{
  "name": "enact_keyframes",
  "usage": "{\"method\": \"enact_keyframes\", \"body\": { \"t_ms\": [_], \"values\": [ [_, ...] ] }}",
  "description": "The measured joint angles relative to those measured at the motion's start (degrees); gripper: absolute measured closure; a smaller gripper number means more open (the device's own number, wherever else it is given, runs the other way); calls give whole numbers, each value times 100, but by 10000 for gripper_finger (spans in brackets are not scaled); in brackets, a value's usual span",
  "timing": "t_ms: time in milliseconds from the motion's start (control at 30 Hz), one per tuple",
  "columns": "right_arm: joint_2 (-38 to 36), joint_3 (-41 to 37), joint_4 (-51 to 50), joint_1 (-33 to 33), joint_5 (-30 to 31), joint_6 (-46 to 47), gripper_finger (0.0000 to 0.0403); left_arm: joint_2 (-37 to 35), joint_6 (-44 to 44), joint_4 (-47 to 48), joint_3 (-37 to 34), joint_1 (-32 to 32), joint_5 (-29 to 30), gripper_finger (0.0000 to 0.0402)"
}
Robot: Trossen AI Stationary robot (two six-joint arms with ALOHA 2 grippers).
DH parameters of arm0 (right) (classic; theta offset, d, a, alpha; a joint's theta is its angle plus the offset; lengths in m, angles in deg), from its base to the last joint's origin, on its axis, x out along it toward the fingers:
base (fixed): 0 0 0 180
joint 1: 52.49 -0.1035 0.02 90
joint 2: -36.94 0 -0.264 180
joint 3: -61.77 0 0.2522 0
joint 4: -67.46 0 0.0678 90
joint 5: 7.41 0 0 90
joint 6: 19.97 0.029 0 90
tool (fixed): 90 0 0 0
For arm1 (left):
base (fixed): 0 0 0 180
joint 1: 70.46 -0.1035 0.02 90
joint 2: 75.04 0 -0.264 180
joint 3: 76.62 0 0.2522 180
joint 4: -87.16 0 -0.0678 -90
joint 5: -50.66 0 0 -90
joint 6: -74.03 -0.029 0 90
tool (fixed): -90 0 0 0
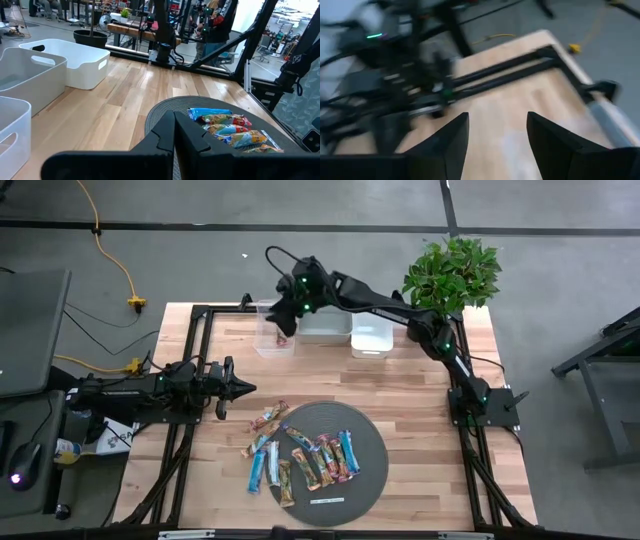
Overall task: Pick and place Granola Bars by type
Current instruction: Put the red granola bar into the transparent bin
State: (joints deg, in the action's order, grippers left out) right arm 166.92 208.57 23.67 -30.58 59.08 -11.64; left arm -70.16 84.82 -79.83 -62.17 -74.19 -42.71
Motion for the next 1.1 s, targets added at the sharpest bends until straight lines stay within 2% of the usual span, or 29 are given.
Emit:
{"method": "enact_keyframes", "body": {
  "t_ms": [200, 400, 633, 867, 1100],
  "values": [
    [-239, 0, -364, -475, -768, -665, 219, 1, 0, -1, 2, 0, 1, 401],
    [-237, -2, -683, -1081, -954, -1001, 219, 2, 1, 0, 0, 0, 0, 401],
    [-234, -4, -1260, -1781, -52, -1730, 219, 2, 2, -2, 2, 0, 0, 401],
    [-232, -4, -1476, -2247, 1169, -2306, 220, 2, 0, -1, 1, 0, 0, 401],
    [-193, -122, -1388, -2427, 1321, -2348, 220, 2, 1, -2, 0, 0, 0, 401]
  ]
}}
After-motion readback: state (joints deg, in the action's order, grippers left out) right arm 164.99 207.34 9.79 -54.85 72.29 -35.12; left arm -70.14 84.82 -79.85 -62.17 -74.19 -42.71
